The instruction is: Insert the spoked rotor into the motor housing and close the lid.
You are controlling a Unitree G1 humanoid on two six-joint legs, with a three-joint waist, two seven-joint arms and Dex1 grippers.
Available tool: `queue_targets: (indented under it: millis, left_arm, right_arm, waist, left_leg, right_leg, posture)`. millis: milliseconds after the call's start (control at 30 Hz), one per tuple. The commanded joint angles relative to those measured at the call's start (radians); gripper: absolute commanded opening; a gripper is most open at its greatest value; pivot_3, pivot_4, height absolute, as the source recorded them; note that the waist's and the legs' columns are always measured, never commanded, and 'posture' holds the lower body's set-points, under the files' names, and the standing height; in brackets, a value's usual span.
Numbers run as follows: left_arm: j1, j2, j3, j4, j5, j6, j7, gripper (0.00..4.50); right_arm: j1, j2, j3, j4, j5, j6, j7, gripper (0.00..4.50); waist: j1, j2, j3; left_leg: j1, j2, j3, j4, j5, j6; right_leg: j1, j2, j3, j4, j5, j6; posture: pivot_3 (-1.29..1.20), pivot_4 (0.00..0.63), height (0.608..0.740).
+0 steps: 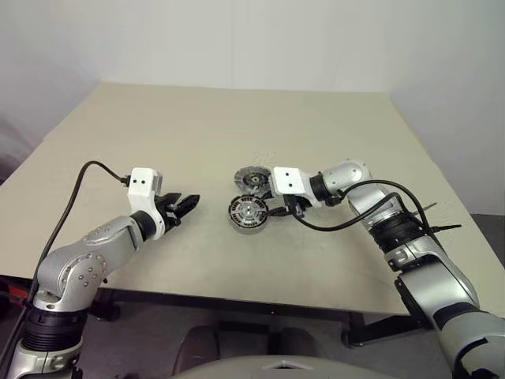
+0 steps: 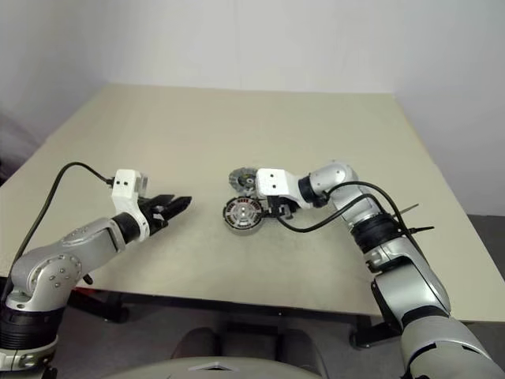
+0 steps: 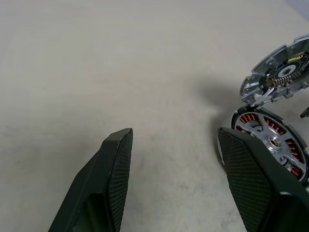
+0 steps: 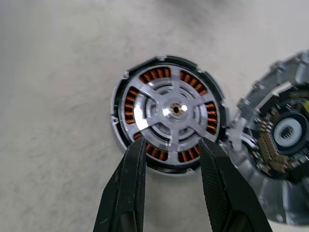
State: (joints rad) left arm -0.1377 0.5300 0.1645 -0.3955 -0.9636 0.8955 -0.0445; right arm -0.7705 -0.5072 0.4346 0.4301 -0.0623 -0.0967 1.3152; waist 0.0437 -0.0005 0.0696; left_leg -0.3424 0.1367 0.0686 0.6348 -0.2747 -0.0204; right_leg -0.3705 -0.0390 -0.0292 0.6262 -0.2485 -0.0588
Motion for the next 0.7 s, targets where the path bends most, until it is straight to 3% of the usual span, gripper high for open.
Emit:
queue_targets:
  millis: [33,300,700]
  left_arm:
    - [-0.006,-0.031,0.081,0.001,-0.042,0.006,0.023,3.02]
    - [0.004,-0.066,0.092,0.000,-0.014,0.035,0.029,3.02]
    - [0.006,-0.081,0.106,-0.014,-0.002,0.055,0.035,3.02]
  right_arm:
    - [-0.010,-0.031,0.017,-0.056,-0.017,-0.061,0.054,1.89]
    - [-0.012,-0.058,0.027,-0.037,-0.032,-0.132,0.106,1.89]
    - [-0.060,0.041,0.039,0.135,-0.091,-0.184,0.051,1.89]
  waist:
    - [-0.001,0.000,0.000]
    - [0.000,0.000,0.000]
    - [-0.002,0.000,0.000]
  left_leg:
    - [0.000,0.000,0.000,0.000,0.000,0.000]
    - [0.000,0.000,0.000,0.001,0.000,0.001]
    - [0.000,0.000,0.000,0.001,0.001,0.002]
  right_leg:
    - [0.000,0.000,0.000,0.000,0.000,0.000]
    - [0.000,0.000,0.000,0.000,0.000,-0.001]
    - [0.000,0.000,0.000,0.000,0.001,-0.001]
  posture:
    - [0.00,0.000,0.740]
    - [0.00,0.000,0.740]
    - [0.00,0.000,0.740]
